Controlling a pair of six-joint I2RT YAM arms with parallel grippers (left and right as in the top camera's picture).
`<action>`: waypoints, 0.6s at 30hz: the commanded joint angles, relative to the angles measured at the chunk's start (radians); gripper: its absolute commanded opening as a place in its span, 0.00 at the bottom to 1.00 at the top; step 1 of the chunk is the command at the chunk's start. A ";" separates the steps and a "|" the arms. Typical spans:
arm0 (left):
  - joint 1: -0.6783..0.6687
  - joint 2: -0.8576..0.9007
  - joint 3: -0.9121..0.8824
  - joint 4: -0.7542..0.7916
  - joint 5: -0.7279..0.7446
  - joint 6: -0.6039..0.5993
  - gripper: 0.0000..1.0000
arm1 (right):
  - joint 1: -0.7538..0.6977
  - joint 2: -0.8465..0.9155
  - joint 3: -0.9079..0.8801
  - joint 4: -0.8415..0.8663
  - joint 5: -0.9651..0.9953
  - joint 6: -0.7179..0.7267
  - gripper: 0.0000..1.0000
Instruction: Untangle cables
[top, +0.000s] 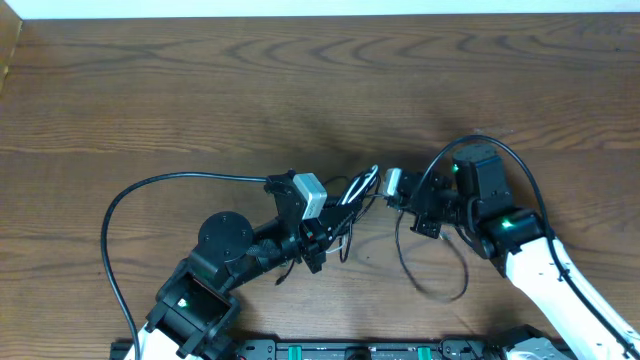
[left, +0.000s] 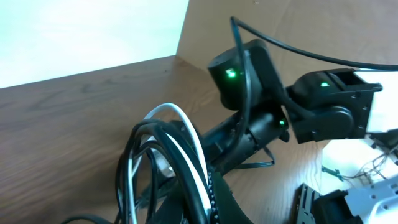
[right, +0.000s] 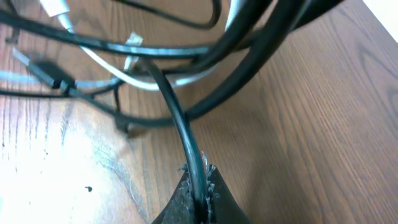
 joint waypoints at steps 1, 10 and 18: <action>0.003 -0.013 0.018 -0.012 -0.083 -0.008 0.08 | 0.003 -0.070 0.007 0.005 0.000 0.057 0.01; 0.003 -0.013 0.018 -0.215 -0.408 -0.009 0.08 | -0.003 -0.372 0.007 0.006 0.341 0.238 0.01; 0.003 -0.013 0.018 -0.277 -0.443 -0.009 0.08 | -0.072 -0.563 0.007 -0.005 0.410 0.286 0.01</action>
